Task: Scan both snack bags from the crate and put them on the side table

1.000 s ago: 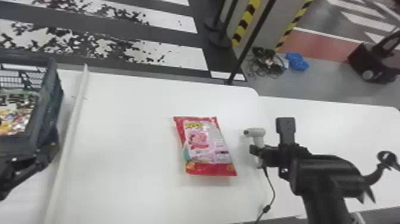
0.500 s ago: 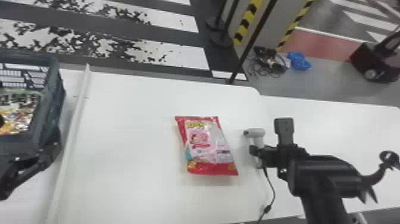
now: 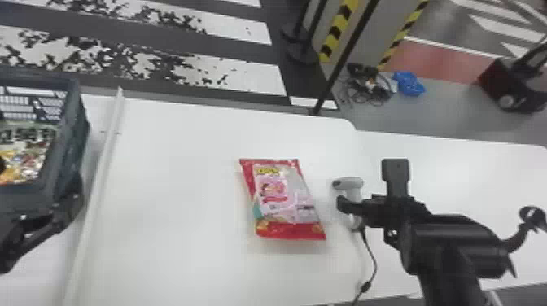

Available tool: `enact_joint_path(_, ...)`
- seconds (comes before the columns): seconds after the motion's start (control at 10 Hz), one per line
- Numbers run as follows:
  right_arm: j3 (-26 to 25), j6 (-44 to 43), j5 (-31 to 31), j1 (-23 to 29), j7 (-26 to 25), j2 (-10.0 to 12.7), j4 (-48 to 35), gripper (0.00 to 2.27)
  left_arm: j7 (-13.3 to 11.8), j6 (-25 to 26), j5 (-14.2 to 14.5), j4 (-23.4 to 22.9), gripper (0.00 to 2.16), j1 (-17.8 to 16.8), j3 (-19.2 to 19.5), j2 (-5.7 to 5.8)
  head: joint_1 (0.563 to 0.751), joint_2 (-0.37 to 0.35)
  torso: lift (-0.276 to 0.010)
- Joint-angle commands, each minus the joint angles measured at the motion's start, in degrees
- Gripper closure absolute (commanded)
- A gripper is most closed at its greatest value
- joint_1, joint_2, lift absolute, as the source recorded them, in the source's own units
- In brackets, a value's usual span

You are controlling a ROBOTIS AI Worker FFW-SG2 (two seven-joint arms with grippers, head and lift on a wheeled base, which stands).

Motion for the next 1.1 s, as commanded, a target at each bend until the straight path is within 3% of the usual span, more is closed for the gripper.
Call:
enact_joint_path(0.0,-2.0,3.0,-3.5,3.1,0.3,0.8,-6.8,0.11,0.0,0.0,0.0,0.0,0.08,0.0,0.1,0.09,0.695,-0.33,-0.087)
enact_joint_path(0.3,-4.9,10.2,-12.8,5.1,5.5,1.3,-12.4,0.13,0.0,0.0,0.0,0.0,0.08,0.0,0.1,0.35,0.695,-0.299,-0.087)
enact_joint_path(1.0,-0.4,19.1,-15.5,0.4,12.3,1.2,-7.5,0.14,0.0,0.0,0.6,0.0,0.08,0.0,0.2,1.14,0.695,-0.182,-0.087)
